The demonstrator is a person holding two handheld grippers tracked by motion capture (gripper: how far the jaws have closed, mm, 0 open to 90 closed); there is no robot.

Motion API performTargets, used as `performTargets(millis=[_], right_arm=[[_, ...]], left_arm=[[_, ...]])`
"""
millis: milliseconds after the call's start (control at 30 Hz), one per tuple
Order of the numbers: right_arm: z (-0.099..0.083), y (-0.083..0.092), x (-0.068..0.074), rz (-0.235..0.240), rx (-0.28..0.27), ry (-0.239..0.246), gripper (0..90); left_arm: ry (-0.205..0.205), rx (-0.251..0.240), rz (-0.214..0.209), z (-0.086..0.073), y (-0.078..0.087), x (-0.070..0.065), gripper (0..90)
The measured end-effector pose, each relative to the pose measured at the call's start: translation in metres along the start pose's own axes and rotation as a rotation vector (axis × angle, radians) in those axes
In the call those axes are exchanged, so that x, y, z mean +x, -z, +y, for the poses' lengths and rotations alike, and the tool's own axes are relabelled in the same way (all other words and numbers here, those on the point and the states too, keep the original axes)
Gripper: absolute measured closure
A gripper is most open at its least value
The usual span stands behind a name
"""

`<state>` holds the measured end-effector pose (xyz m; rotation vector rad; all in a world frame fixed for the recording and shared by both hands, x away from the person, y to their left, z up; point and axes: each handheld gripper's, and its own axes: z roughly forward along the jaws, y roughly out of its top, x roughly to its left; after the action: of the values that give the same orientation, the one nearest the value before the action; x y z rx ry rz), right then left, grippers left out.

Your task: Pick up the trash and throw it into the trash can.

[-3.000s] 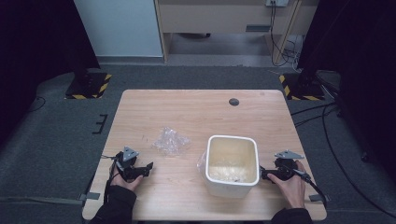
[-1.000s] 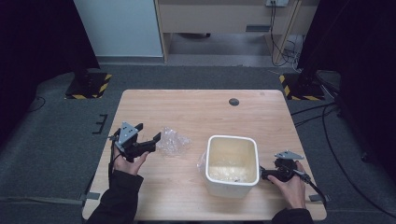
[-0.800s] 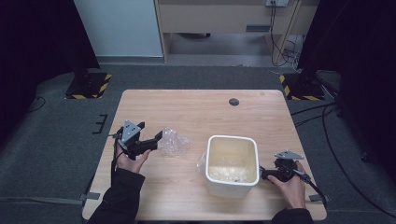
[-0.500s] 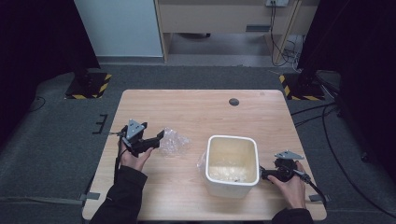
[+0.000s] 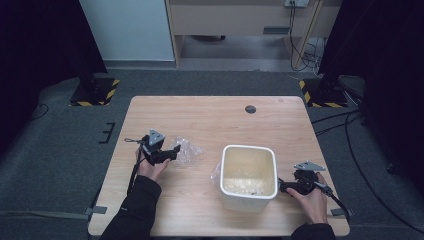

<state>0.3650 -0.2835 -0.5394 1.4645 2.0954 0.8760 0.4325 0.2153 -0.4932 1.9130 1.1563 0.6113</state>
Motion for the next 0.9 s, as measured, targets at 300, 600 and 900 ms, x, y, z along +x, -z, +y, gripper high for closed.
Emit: performTargets(millis=[300,600,900], right_arm=[[0.0,0.0,0.0,0.0,0.0,0.0,0.4],[0.0,0.0,0.0,0.0,0.0,0.001,0.3],[0.0,0.0,0.0,0.0,0.0,0.001,0.4]], left_arm=[[0.058,0.067,-0.019,-0.017,-0.017,0.004,26.5],[0.045,0.136,-0.011,-0.025,-0.025,0.004,30.3],[0.047,0.157,-0.014,-0.028,-0.025,0.004,41.3]])
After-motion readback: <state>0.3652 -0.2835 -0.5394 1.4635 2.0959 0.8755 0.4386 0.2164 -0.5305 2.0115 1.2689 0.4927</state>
